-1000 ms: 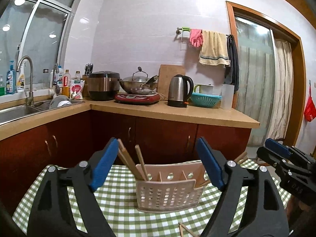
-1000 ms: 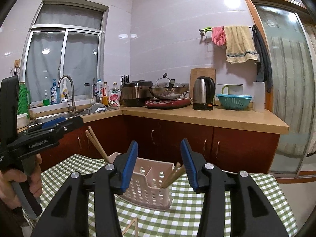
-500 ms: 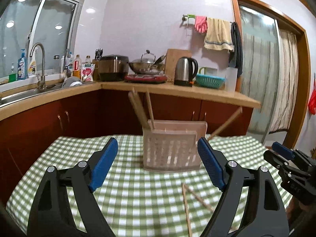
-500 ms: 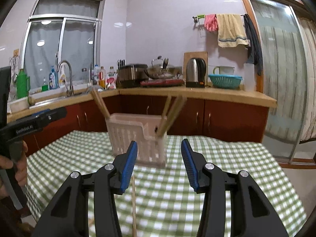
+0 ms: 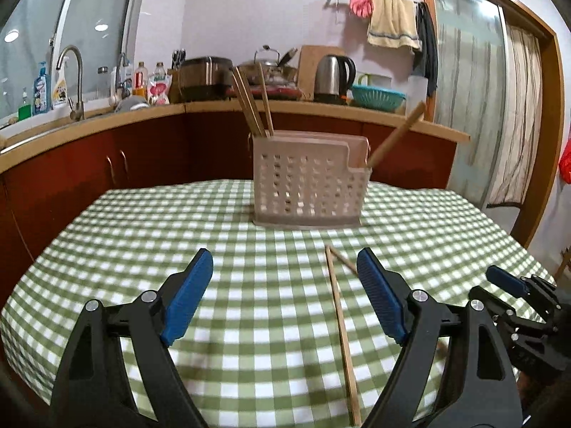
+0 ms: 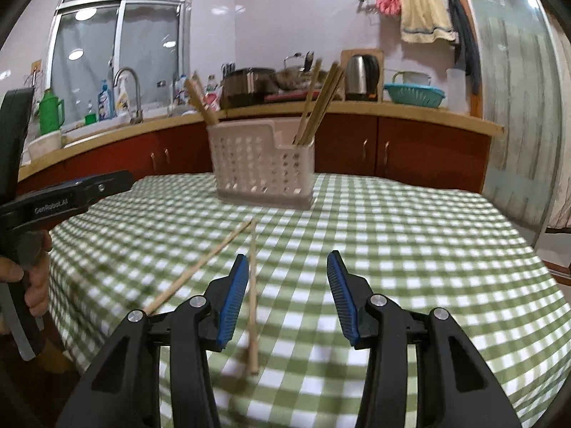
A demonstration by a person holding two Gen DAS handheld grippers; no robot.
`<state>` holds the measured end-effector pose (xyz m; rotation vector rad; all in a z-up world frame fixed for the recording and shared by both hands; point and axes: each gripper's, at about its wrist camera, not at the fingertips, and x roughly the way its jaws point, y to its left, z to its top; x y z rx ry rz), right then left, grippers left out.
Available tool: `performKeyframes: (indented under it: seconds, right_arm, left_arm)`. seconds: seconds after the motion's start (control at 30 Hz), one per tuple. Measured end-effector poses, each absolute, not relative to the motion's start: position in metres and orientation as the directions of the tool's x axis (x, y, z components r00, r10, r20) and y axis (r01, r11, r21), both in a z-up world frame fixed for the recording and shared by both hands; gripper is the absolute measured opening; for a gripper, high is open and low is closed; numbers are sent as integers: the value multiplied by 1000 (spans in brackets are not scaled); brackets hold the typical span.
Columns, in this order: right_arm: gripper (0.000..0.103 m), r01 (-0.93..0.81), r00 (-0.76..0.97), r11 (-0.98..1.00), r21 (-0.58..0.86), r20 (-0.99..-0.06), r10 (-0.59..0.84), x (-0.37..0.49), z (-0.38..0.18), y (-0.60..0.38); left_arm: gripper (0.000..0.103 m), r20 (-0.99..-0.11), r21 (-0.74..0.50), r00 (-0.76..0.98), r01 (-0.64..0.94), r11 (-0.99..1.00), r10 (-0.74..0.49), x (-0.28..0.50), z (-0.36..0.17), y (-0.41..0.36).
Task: Organize utensils
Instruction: 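Move both open tools back down to the last chopsticks on the cloth, then close the right tool on a chopstick while the left tool grasps the other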
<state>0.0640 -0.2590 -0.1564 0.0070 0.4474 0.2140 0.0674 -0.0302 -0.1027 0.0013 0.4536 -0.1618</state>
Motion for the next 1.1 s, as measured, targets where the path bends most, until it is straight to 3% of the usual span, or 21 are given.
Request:
performKeyframes:
  seconds: [0.57, 0.83, 1.03, 1.1]
  right_arm:
    - [8, -288, 747, 954, 87, -603, 281, 77, -203, -243]
    - [7, -256, 763, 964, 71, -597, 247, 81, -202, -242]
    - [7, -246, 773, 967, 63, -589, 235, 86, -198, -242]
    - [7, -246, 774, 967, 66, -587, 236, 87, -197, -242]
  left_arm:
    - [81, -526, -60, 833, 165, 984, -172, 64, -140, -35]
    - [78, -569, -60, 795, 216, 974, -211, 61, -154, -51]
    - [71, -607, -60, 758, 255, 965, -238, 61, -169, -62]
    - [64, -622, -56, 746, 261, 964, -238, 63, -176, -64]
